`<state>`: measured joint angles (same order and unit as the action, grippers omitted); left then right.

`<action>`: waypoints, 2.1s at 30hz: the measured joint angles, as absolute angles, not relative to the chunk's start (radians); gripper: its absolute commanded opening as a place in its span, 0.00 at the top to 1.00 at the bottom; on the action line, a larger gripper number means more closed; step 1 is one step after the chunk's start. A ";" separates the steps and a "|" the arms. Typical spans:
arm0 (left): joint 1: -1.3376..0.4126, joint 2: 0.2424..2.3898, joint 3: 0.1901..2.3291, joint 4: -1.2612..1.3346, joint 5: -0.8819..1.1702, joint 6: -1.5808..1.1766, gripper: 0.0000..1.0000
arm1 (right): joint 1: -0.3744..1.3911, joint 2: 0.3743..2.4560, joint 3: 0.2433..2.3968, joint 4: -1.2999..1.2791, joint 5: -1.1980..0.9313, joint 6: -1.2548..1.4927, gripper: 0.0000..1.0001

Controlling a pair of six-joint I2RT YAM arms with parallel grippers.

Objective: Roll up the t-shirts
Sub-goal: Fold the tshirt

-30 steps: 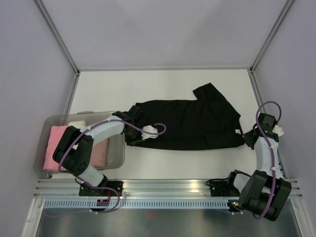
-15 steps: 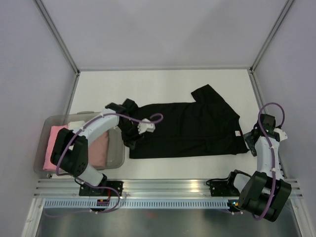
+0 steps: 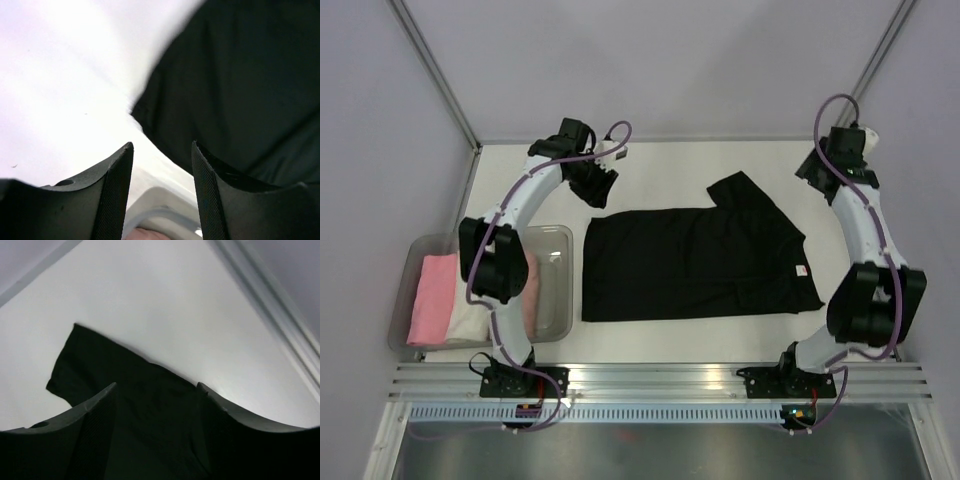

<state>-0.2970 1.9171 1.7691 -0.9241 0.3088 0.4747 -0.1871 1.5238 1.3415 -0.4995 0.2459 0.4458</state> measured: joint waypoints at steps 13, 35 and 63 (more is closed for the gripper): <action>-0.303 2.181 1.857 -0.878 0.027 0.389 0.44 | -0.096 2.279 1.897 -0.580 0.076 0.206 0.33; -0.302 2.234 1.826 -0.879 0.090 0.368 0.83 | -0.043 2.354 1.923 -0.570 0.010 0.107 1.00; -0.292 1.779 1.365 -0.858 0.302 0.654 0.98 | -0.079 1.588 1.164 -0.640 0.049 0.225 1.00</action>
<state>-0.2920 1.7790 1.3647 -0.8577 0.3019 0.6540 -0.0792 1.5883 1.1637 -0.6399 0.0494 0.2249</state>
